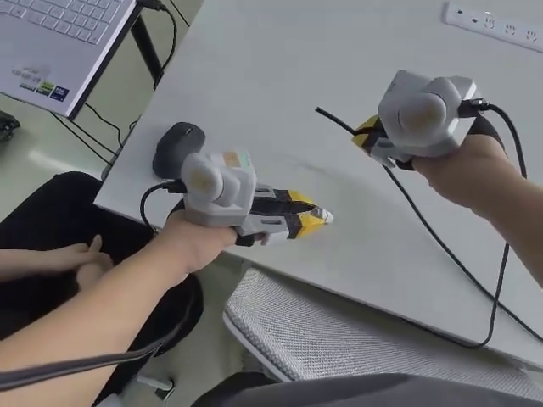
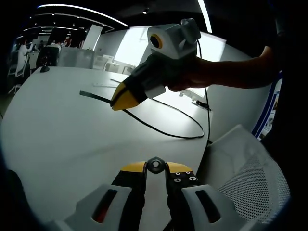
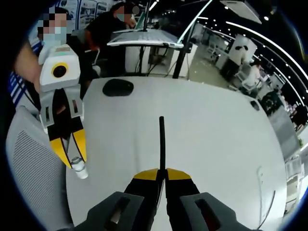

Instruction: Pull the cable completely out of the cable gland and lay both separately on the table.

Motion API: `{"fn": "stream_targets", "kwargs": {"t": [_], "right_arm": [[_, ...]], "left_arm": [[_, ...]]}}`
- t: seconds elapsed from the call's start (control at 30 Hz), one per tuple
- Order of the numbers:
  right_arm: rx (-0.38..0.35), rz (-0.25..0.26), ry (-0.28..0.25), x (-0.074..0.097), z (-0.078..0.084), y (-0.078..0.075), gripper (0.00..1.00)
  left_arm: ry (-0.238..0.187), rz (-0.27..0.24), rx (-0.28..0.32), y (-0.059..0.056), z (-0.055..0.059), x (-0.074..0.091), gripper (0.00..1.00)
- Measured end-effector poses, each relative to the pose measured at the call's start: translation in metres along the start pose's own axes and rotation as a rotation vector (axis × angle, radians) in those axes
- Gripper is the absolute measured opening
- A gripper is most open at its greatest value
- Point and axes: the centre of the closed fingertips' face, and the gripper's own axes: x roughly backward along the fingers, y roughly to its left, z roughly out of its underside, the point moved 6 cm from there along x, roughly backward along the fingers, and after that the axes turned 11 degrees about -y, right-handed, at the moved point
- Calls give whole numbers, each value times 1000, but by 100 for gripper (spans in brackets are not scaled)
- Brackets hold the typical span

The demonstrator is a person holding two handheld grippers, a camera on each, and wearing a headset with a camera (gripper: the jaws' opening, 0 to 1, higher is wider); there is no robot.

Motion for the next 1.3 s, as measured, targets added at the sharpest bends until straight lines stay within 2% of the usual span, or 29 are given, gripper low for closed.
{"fn": "stream_targets", "kwargs": {"t": [0.27,0.4,0.5,0.53,0.6,0.73,0.8,1.07,1.13,1.3], "right_arm": [[39,-71,23,-31,-2,10,0],[36,-102,44,-44,3,15,0],[23,-113,48,-56,12,17,0],[21,-116,47,-57,13,18,0],[18,-120,47,-58,14,19,0],[13,-127,52,-61,15,19,0],[12,-134,54,-62,15,20,0],[1,-130,48,-63,17,17,0],[-11,-128,47,-65,19,16,0],[-7,-139,54,-69,22,18,0]], "left_arm": [[-20,-54,22,16,8,4,16],[-7,-63,27,22,15,4,16],[-2,-72,21,25,16,4,16],[-4,-75,19,25,16,4,16],[18,-79,-1,27,18,4,16],[11,-86,11,30,19,4,16],[10,-89,0,31,19,4,16],[31,-96,-1,37,27,5,16],[57,-85,-32,36,28,4,16],[62,-95,-48,38,28,4,16]]}}
